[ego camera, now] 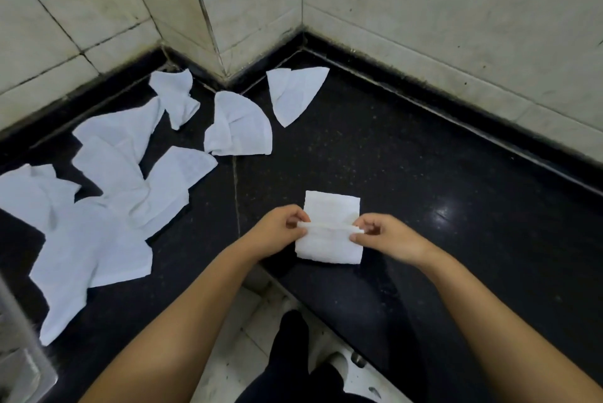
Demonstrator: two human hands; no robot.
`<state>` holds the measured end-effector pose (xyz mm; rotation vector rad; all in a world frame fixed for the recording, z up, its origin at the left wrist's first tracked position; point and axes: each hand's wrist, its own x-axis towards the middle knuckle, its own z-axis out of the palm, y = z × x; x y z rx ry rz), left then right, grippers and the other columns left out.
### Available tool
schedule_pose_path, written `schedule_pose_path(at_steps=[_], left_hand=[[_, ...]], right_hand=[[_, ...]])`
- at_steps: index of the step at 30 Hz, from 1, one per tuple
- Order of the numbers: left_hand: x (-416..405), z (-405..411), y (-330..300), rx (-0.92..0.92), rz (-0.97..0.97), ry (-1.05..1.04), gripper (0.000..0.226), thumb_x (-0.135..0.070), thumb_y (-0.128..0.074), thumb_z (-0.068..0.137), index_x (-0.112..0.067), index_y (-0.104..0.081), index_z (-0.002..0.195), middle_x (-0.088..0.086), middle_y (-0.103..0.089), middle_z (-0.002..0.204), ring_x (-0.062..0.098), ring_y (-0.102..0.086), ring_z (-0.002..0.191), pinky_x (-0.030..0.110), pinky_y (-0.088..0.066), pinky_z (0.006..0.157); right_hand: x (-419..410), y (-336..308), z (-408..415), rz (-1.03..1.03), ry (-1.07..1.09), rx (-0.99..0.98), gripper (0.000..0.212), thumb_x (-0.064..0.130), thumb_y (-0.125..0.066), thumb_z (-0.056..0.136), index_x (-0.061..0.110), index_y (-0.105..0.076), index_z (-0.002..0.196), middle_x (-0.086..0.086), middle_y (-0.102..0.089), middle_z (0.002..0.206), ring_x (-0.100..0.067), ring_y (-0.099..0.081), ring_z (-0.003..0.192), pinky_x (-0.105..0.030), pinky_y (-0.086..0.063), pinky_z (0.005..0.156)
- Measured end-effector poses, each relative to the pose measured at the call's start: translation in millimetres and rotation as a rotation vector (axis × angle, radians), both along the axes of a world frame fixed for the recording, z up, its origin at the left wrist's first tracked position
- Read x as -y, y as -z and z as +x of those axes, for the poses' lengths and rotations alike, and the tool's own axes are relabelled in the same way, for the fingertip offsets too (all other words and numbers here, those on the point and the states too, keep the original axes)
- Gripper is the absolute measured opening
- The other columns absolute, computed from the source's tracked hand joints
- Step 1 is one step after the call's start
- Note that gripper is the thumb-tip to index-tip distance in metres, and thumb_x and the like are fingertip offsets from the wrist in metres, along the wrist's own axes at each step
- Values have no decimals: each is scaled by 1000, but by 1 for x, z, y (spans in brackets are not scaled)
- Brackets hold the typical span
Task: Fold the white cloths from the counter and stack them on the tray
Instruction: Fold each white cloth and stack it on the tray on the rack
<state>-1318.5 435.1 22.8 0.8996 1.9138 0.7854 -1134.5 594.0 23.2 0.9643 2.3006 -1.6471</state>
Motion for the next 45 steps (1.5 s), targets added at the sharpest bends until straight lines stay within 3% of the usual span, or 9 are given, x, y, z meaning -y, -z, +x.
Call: schedule_pose_path(at_steps=[5,9,17,21,30,35,40,43,45], left_hand=[[-47,-24,2,-127,-61,-13,11,-21,-60,89,-20,-65,99,0,-63,102,14,-59,96,22,-44,79],[-70,-30,10,-195,-103,-6,10,-18,-56,91,-17,-63,97,0,-59,94,14,-56,88,16,-42,67],[-79,-26,29,-406,-154,11,13,-20,-53,93,-16,-63,100,1,-54,105,18,-56,96,36,-46,94],[-74,-23,32,-462,-161,-7,13,-21,-53,93,-18,-60,104,1,-53,109,18,-54,102,38,-44,97],[-53,3,30,-442,-246,-273,35,-39,-48,94,-11,-47,116,7,-53,118,24,-52,110,43,-44,95],[-52,23,37,-625,-398,-209,45,-39,-49,94,-9,-44,128,10,-46,131,26,-43,123,40,-37,100],[-56,17,31,-437,-345,-286,22,-25,-51,94,-11,-56,110,9,-47,124,26,-44,117,38,-37,96],[-53,13,17,-165,-137,-421,8,-19,-55,91,-11,-53,91,4,-54,95,19,-52,89,30,-43,75],[-50,11,5,65,-12,-500,7,-16,-57,90,-9,-55,91,3,-58,87,16,-54,80,29,-44,68]], right_hand=[[-21,0,-25,13,196,20,13,23,-65,87,19,-60,76,-1,-57,82,-10,-52,78,-25,-42,75],[-25,12,-44,144,293,137,9,24,-61,90,16,-61,93,5,-56,80,-9,-52,75,-19,-40,63],[-19,26,-55,371,296,269,21,26,-55,93,18,-53,112,2,-59,89,-18,-59,86,-33,-50,73],[-16,27,-51,470,266,301,32,34,-56,92,18,-51,119,-3,-62,105,-21,-60,94,-34,-49,73],[-3,26,-49,428,280,391,36,40,-46,95,9,-56,109,-9,-64,105,-23,-61,90,-31,-45,67],[8,20,-64,552,180,527,32,30,-49,93,9,-52,117,-7,-60,115,-26,-59,105,-36,-45,86],[9,21,-66,431,241,473,17,17,-46,87,12,-54,101,-5,-60,103,-24,-57,95,-36,-45,84],[3,11,-59,166,428,236,4,15,-53,85,13,-51,84,-3,-56,88,-20,-53,80,-30,-42,66],[-2,1,-50,-14,567,58,9,11,-58,83,13,-50,79,-5,-57,86,-18,-52,77,-29,-40,61]])
